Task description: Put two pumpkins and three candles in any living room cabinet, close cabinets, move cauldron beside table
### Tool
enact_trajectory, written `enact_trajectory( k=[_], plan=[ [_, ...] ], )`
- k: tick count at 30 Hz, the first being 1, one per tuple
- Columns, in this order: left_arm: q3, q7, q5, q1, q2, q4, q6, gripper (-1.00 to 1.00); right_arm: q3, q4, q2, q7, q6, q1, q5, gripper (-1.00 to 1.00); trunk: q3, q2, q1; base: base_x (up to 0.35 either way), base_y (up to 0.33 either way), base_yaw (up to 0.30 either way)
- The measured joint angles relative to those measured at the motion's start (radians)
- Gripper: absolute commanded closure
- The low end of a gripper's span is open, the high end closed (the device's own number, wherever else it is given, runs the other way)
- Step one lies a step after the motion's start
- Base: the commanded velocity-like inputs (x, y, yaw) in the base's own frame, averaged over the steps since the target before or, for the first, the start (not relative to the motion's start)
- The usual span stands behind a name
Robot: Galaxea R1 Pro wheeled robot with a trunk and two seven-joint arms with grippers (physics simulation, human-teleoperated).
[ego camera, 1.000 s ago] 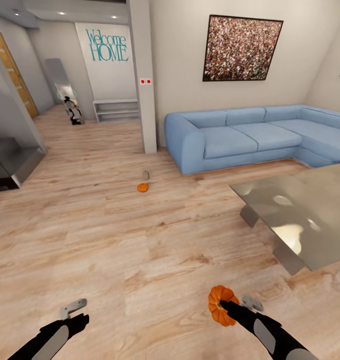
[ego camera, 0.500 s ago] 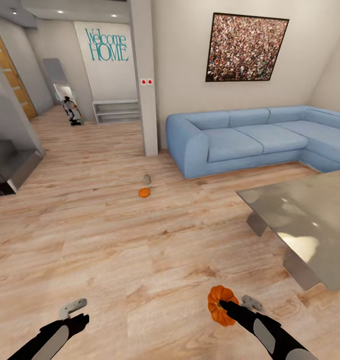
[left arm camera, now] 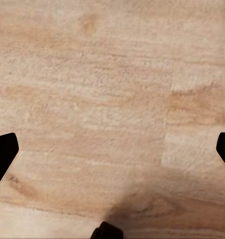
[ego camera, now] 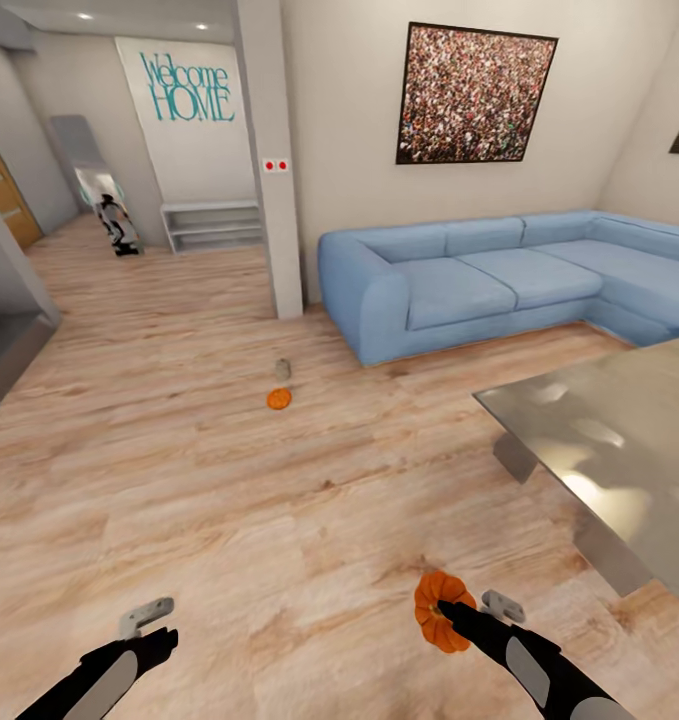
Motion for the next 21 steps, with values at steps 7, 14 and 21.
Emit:
enact_trajectory(
  k=[7, 14, 21],
  plan=[
    [0.000, 0.000, 0.000, 0.000, 0.000, 0.000, 0.000, -1.00, 0.000, 0.000, 0.000, 0.000, 0.001, 0.000, 0.001, 1.00, 0.000, 0.000, 0.000, 0.281, 0.142, -0.084],
    [0.000, 0.000, 0.000, 0.000, 0.000, 0.000, 0.000, -1.00, 0.000, -0.001, -0.001, 0.001, 0.001, 0.000, 0.001, 1.00, 0.000, 0.000, 0.000, 0.281, 0.119, -0.003],
    [0.000, 0.000, -0.002, 0.000, 0.000, 0.000, 0.000, -1.00, 0.000, -0.001, -0.002, 0.001, 0.001, 0.000, 0.001, 1.00, 0.000, 0.000, 0.000, 0.281, 0.048, 0.000]
  ],
)
